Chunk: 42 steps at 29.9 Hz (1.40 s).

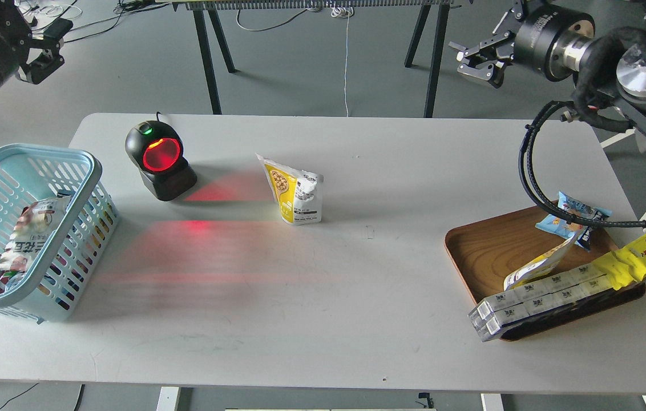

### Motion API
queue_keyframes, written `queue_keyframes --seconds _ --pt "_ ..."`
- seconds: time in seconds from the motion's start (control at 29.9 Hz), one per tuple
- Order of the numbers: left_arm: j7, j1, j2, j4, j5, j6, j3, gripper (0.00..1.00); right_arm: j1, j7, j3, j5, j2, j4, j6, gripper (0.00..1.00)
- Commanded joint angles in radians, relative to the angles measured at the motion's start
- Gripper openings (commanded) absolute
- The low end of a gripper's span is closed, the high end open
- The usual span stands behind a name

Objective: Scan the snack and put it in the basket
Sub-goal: 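Release the packet upright near the scanner and withdraw the right gripper, then reach the left gripper to the standing yellow packet and grasp it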

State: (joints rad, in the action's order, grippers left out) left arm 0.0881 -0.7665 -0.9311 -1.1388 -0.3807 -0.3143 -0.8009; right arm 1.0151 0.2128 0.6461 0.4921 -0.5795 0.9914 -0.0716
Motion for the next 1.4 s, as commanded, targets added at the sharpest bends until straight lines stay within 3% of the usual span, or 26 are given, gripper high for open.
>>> queue_keyframes --seconds 0.0,0.13,0.27,0.47,0.7,0.87,0.97,1.37 --pt "-0.019 0.003 -0.152 -0.185 -0.052 0.011 0.034 1.00 -0.150 -0.039 0.111 0.002 0.010 -0.102 -0.262 1.00" --pt "-0.017 0.007 -0.354 -0.363 -0.055 0.027 0.095 1.00 -0.260 -0.058 0.193 0.002 0.012 -0.120 -0.382 1.00" --pt "-0.016 -0.002 -0.527 -0.475 -0.058 -0.006 0.160 1.00 -0.282 -0.059 0.208 0.002 0.012 -0.125 -0.386 1.00" --pt "-0.024 -0.146 -0.597 -0.602 -0.205 -0.046 0.160 1.00 -0.282 -0.058 0.208 0.002 0.017 -0.126 -0.381 1.00" --pt "-0.030 -0.197 -0.456 -0.605 -0.529 -0.051 0.169 1.00 -0.300 -0.050 0.208 0.000 -0.014 -0.125 -0.387 1.00" --pt "0.005 -0.200 -0.370 -0.622 -0.763 -0.063 0.166 1.00 -0.302 -0.059 0.208 0.000 -0.029 -0.146 -0.379 1.00" --pt "0.002 -0.226 -0.319 -0.622 -0.843 -0.071 0.167 1.00 -0.300 -0.055 0.205 0.000 -0.019 -0.214 -0.381 1.00" --pt "0.010 -0.234 -0.015 -0.618 -1.705 -0.103 0.218 1.00 -0.306 -0.055 0.198 0.000 -0.023 -0.237 -0.372 1.00"
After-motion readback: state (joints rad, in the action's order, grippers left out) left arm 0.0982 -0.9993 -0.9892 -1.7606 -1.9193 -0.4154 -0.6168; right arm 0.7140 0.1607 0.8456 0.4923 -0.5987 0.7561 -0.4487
